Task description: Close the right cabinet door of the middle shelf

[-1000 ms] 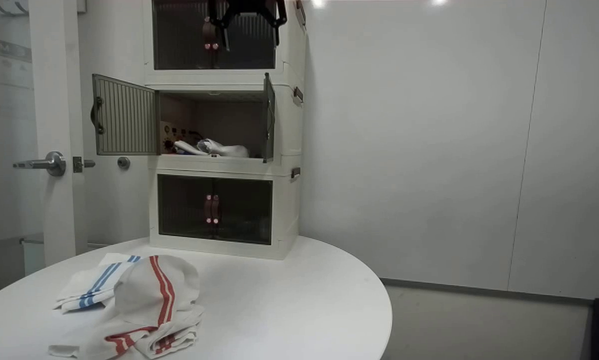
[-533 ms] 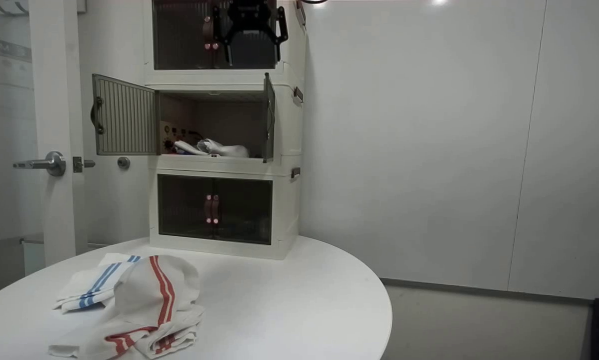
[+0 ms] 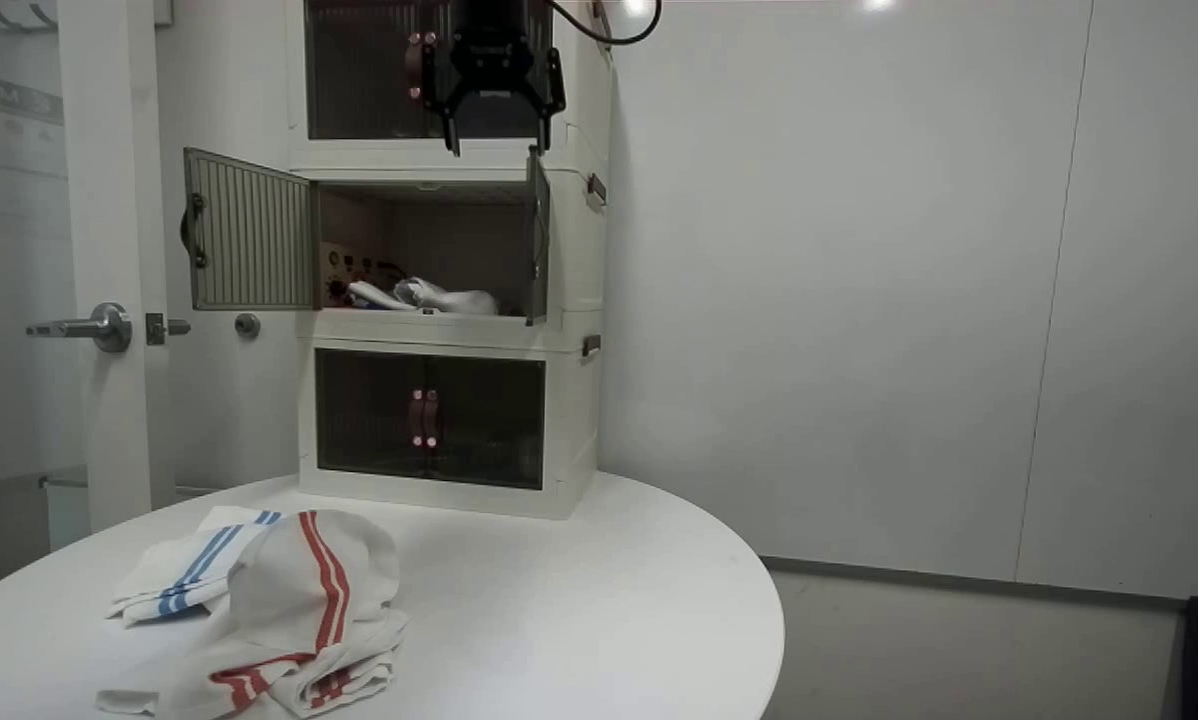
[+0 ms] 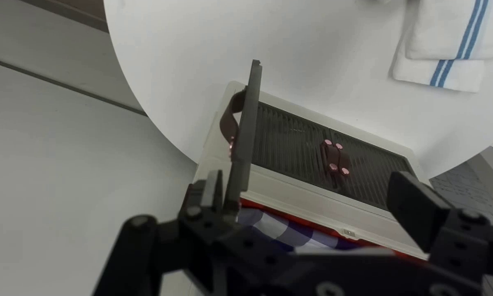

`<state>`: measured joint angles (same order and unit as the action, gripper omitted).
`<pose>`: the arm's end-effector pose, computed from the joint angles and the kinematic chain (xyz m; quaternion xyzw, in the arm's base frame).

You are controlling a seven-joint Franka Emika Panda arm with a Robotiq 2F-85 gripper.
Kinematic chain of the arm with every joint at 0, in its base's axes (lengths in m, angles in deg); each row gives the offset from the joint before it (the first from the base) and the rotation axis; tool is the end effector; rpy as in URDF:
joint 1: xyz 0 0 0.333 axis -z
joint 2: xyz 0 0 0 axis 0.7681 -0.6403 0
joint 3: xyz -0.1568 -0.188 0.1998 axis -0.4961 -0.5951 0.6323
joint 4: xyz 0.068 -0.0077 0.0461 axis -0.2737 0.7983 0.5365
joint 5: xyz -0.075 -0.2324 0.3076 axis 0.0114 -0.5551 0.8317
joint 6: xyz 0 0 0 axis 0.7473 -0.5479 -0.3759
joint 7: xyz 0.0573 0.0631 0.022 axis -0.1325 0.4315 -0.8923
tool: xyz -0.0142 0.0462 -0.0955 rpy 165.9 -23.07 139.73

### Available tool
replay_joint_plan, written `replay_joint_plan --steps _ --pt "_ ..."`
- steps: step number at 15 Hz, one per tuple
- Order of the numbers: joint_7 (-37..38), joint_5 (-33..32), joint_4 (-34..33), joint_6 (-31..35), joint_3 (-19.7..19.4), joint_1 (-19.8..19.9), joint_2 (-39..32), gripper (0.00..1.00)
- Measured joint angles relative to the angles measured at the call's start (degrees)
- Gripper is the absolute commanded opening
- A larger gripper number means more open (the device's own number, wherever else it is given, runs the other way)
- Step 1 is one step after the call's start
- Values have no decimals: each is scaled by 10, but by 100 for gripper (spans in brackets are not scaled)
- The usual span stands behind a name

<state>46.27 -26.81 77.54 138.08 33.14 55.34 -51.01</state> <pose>0.5687 -0.1580 0.5240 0.9697 0.1824 0.1588 0.0353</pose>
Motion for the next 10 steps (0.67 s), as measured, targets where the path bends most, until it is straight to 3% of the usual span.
replay_joint_plan --steps 10 --pt "-48 29 2 1 42 -3 4 100"
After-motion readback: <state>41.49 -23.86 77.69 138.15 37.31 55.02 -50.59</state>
